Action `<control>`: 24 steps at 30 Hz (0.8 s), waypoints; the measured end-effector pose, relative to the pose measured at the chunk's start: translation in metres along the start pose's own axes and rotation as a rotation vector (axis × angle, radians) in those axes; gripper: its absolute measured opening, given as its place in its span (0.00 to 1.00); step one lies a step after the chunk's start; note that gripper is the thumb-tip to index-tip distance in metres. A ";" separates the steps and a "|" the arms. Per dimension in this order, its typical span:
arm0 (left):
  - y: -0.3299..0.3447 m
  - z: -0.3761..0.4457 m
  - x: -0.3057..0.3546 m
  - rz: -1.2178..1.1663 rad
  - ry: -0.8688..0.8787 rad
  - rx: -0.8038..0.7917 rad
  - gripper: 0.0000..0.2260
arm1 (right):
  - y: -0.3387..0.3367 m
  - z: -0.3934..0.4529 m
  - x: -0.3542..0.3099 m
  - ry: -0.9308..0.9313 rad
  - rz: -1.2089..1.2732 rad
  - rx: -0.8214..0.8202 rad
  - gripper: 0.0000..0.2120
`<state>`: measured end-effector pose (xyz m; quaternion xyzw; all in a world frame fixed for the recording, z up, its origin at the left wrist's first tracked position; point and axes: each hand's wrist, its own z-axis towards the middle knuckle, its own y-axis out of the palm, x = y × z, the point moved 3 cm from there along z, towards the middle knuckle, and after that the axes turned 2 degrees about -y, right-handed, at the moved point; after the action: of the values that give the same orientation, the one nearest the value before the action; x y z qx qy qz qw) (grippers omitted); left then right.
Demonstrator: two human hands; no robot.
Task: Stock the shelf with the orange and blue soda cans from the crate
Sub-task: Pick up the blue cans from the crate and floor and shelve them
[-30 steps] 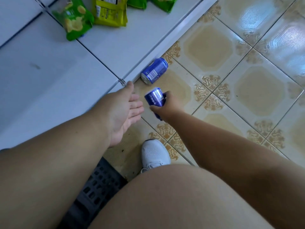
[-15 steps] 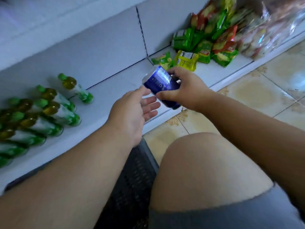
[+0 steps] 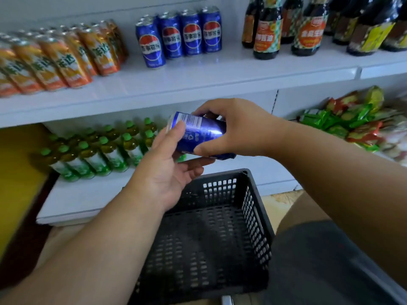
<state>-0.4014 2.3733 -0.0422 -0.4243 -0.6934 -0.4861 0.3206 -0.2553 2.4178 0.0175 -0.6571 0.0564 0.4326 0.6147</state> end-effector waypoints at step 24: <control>-0.128 -0.012 0.035 -0.685 -0.158 0.021 0.18 | 0.126 0.052 -0.127 0.084 0.339 0.163 0.36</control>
<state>-0.5312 2.3503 -0.0597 -0.2000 -0.8232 -0.5239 0.0884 -0.4367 2.3740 0.0095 -0.6035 0.2270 0.4962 0.5813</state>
